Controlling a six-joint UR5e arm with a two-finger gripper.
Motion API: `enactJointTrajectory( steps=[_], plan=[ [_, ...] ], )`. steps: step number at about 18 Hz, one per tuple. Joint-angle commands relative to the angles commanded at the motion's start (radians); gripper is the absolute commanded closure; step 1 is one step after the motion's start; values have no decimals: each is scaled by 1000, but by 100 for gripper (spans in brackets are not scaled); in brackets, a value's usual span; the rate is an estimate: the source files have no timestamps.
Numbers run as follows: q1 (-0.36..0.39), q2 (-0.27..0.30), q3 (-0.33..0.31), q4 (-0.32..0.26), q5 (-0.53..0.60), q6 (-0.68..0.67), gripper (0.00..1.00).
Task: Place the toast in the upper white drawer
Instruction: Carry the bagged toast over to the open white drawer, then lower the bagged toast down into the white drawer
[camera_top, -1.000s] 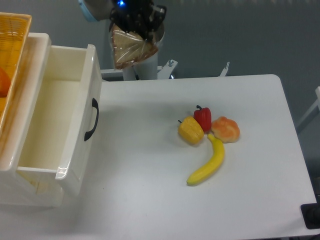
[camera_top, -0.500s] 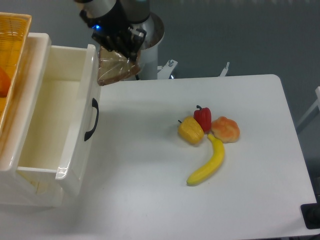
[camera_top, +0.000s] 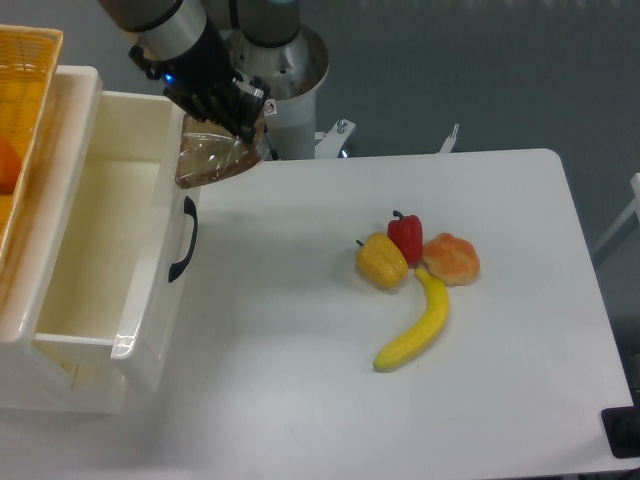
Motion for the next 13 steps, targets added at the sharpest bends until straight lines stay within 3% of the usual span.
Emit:
enactJointTrajectory(
  steps=[4,8,13],
  plan=[
    [-14,-24,11,9,-2,-21,96],
    [-32,-57,15,57,0,-45,96],
    [-51,-66,17,58,-5,-45,96]
  ],
)
